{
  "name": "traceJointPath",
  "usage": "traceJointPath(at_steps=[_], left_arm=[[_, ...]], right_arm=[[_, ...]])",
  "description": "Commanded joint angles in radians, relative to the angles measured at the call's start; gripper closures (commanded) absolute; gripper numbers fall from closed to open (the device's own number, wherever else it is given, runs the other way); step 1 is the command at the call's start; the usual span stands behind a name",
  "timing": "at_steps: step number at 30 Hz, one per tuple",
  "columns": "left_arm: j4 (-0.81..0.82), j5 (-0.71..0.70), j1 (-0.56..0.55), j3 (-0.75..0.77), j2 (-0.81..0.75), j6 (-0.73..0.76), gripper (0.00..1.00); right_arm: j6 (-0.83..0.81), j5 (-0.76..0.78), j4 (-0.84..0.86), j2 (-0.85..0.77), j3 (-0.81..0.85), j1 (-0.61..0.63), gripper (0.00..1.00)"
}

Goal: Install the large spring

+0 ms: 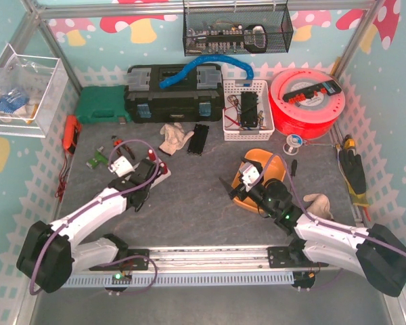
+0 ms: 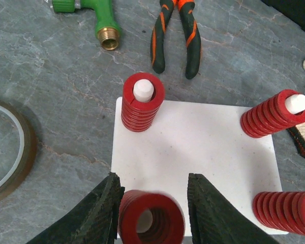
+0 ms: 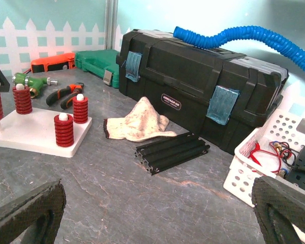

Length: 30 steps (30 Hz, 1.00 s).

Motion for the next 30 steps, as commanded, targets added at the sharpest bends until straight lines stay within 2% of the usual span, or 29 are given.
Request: traceJointPath(at_steps=[1, 10, 13, 15, 17, 19, 20, 22, 24, 27, 29, 30], left_arm=[[0.028, -0.002, 0.011, -0.008, -0.005, -0.011, 0.6], [0.032, 0.003, 0.015, -0.01, -0.067, 0.009, 0.51], [0.118, 0.014, 0.015, -0.016, -0.113, 0.105, 0.48], [0.265, 0.055, 0.015, -0.045, -0.159, 0.236, 0.44], [0.43, 0.118, 0.015, -0.088, -0.205, 0.372, 0.35], [0.571, 0.172, 0.015, -0.123, -0.239, 0.486, 0.17], [0.638, 0.175, 0.015, -0.138, -0.252, 0.518, 0.03], [0.778, 0.146, 0.015, -0.177, -0.269, 0.587, 0.01], [0.97, 0.14, 0.015, -0.24, -0.272, 0.722, 0.01], [1.216, 0.236, 0.015, -0.318, -0.258, 0.989, 0.01], [1.314, 0.321, 0.015, -0.349, -0.232, 1.177, 0.01], [1.36, 0.315, 0.017, -0.363, -0.207, 1.241, 0.01]], right_arm=[[-0.005, 0.012, 0.018, -0.003, 0.007, 0.002, 0.01], [0.031, 0.037, -0.01, -0.032, 0.023, 0.002, 0.01], [0.063, 0.068, -0.031, -0.022, 0.057, 0.001, 0.01], [0.079, 0.111, -0.052, -0.007, 0.091, 0.0, 0.01], [0.086, 0.173, -0.062, 0.007, 0.122, -0.003, 0.01], [0.082, 0.204, -0.055, 0.018, 0.148, -0.015, 0.01], [0.071, 0.208, -0.05, 0.02, 0.16, -0.026, 0.01], [0.044, 0.208, -0.048, 0.02, 0.188, -0.06, 0.01], [0.033, 0.207, -0.05, 0.015, 0.211, -0.115, 0.01], [0.024, 0.198, -0.046, 0.0, 0.223, -0.207, 0.01], [-0.008, 0.201, -0.022, -0.01, 0.21, -0.261, 0.01], [-0.037, 0.205, -0.006, -0.01, 0.198, -0.284, 0.01]])
